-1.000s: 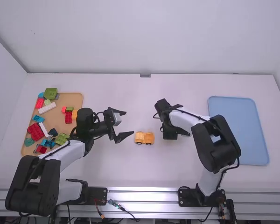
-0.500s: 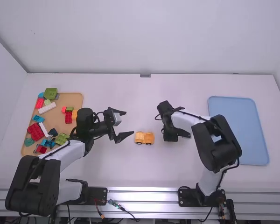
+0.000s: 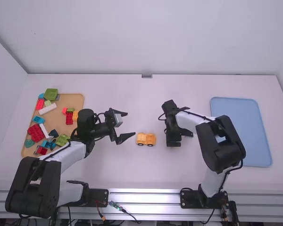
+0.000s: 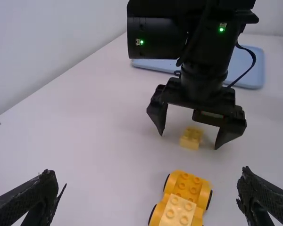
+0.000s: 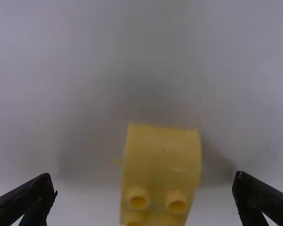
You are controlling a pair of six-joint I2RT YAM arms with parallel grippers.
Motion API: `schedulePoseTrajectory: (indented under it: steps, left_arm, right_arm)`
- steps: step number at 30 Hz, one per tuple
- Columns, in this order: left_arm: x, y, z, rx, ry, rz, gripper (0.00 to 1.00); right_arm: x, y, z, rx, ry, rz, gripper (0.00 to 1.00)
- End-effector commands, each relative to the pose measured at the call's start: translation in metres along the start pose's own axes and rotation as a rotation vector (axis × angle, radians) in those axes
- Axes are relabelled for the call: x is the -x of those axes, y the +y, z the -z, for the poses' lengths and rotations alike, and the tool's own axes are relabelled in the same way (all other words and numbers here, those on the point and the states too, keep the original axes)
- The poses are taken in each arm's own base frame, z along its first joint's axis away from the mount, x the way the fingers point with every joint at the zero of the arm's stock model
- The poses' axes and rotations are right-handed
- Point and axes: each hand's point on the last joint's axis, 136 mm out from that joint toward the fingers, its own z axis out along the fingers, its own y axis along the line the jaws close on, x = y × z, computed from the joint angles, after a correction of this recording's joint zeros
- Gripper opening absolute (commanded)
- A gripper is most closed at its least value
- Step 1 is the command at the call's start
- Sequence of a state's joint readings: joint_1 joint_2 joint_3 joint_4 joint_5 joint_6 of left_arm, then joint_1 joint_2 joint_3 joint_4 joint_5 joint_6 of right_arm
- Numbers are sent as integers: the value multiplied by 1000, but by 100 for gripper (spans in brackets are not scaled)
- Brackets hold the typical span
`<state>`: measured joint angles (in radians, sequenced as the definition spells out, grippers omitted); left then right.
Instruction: Assemble lego blocks to make yellow taxi
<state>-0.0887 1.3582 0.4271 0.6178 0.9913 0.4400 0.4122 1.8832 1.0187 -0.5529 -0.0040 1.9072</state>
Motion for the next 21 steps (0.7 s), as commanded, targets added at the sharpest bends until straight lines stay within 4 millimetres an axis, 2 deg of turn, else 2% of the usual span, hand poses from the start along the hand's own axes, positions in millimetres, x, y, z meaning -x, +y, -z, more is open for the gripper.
schedulePoseTrajectory:
  steps: [1,4,7,11,15,17,20,21]
  left_arm:
    - [4,-2,2,-6,-12,-5,99]
    - [4,-2,2,-5,-12,-6,99]
    - [4,-2,2,-5,-12,-6,99]
    - [4,-1,3,-1,-11,-7,99]
    - [6,-1,3,1,-16,-21,99]
    - [12,2,2,9,-35,-55,99]
    - [17,3,3,15,-50,-80,99]
    - [17,4,3,19,-52,-84,99]
  right_arm:
    - [4,-10,-4,-53,11,7,99]
    - [6,-16,7,-116,26,10,99]
    - [9,-12,23,-147,41,78,99]
    - [2,9,55,-125,116,335,99]
    - [3,21,90,-113,179,520,99]
    - [10,27,114,-104,189,668,99]
    - [21,34,135,-85,174,865,99]
    - [31,40,141,-75,134,946,99]
